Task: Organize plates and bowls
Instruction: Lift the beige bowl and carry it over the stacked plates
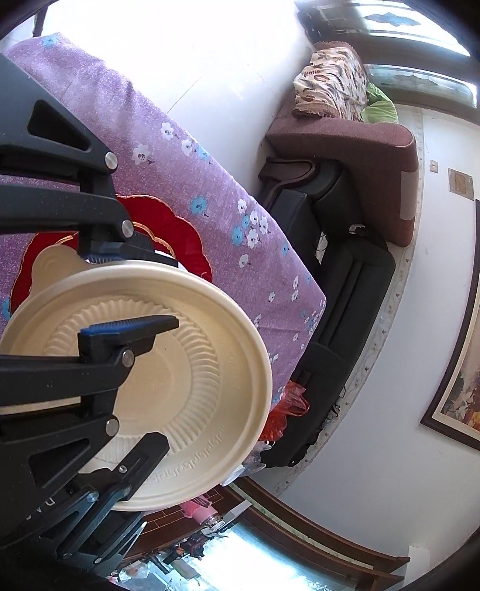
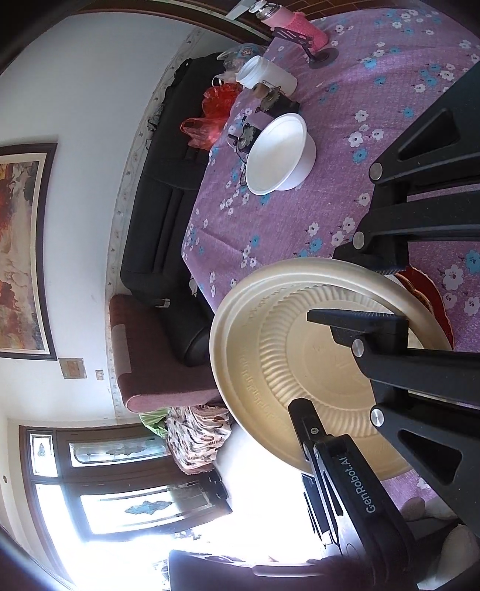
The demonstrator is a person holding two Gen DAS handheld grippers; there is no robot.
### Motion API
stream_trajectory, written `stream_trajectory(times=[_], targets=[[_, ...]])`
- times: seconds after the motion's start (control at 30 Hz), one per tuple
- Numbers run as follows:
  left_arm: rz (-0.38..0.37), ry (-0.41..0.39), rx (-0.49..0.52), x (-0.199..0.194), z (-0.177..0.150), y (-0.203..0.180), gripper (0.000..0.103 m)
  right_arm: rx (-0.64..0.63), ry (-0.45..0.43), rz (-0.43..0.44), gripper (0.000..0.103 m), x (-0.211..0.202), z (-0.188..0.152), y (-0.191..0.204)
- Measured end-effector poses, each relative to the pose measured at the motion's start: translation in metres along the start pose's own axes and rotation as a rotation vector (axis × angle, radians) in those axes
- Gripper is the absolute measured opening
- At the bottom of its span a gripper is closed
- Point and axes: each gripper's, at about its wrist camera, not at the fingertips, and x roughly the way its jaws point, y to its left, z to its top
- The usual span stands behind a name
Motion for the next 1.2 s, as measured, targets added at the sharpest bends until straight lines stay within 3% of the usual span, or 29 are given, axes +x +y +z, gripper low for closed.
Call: stream_trajectory(times=[0.53, 1.2], targets=[[0.051, 0.050, 0.014, 0.038, 0.002, 0.009, 0.022, 0.044, 0.099, -0.003, 0.018, 0.048, -0.006, -0.007], [0.074, 0.069, -0.012, 0.052, 0.000, 0.020, 0.022, 0.033, 0.127, -0.019, 0.018, 0.069, -0.013, -0.001]])
